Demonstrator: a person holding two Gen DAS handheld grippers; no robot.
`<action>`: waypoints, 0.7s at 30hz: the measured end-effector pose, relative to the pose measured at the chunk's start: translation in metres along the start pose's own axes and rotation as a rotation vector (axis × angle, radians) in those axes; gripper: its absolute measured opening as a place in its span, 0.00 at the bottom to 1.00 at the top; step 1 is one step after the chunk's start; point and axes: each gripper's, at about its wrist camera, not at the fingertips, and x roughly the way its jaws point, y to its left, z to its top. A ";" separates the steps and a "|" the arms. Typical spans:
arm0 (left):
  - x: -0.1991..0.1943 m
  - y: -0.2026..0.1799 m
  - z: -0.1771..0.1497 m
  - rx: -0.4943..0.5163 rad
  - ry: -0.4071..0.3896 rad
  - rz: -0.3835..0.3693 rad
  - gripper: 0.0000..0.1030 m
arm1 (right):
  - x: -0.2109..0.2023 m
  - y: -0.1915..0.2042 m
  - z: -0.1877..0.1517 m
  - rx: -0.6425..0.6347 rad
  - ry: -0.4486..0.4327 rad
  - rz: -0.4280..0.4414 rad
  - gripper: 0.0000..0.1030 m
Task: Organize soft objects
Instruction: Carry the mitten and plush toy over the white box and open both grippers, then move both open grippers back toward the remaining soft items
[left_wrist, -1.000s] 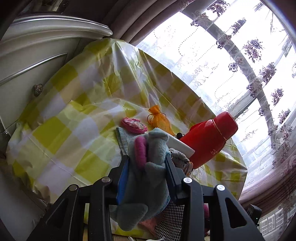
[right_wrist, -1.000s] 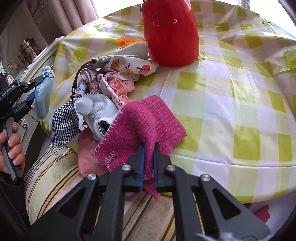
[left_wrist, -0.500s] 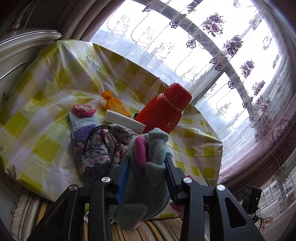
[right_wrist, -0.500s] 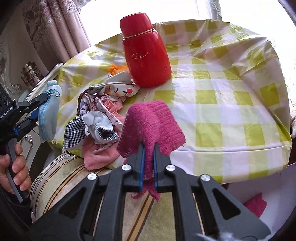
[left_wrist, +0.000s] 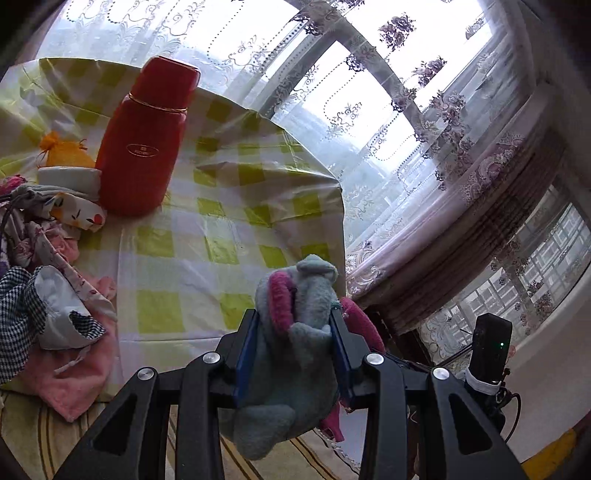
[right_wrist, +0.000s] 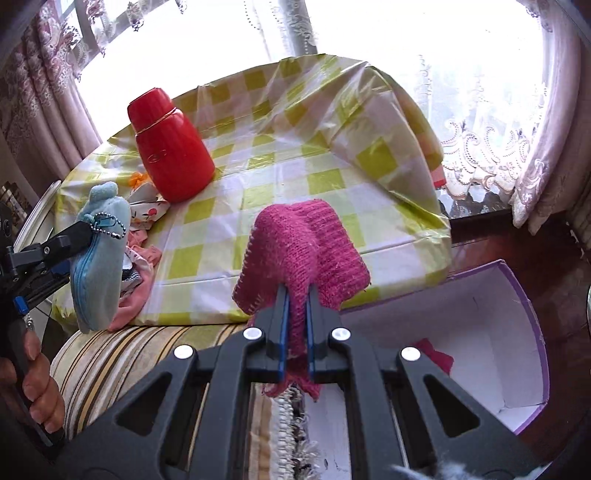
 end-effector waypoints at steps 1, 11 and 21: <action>0.008 -0.008 -0.001 0.013 0.017 -0.014 0.37 | -0.004 -0.010 -0.001 0.020 -0.002 -0.021 0.10; 0.070 -0.077 -0.008 0.114 0.146 -0.129 0.56 | -0.025 -0.077 -0.009 0.166 -0.015 -0.166 0.11; 0.089 -0.070 -0.010 0.108 0.196 -0.057 0.69 | -0.019 -0.093 -0.014 0.200 -0.008 -0.203 0.50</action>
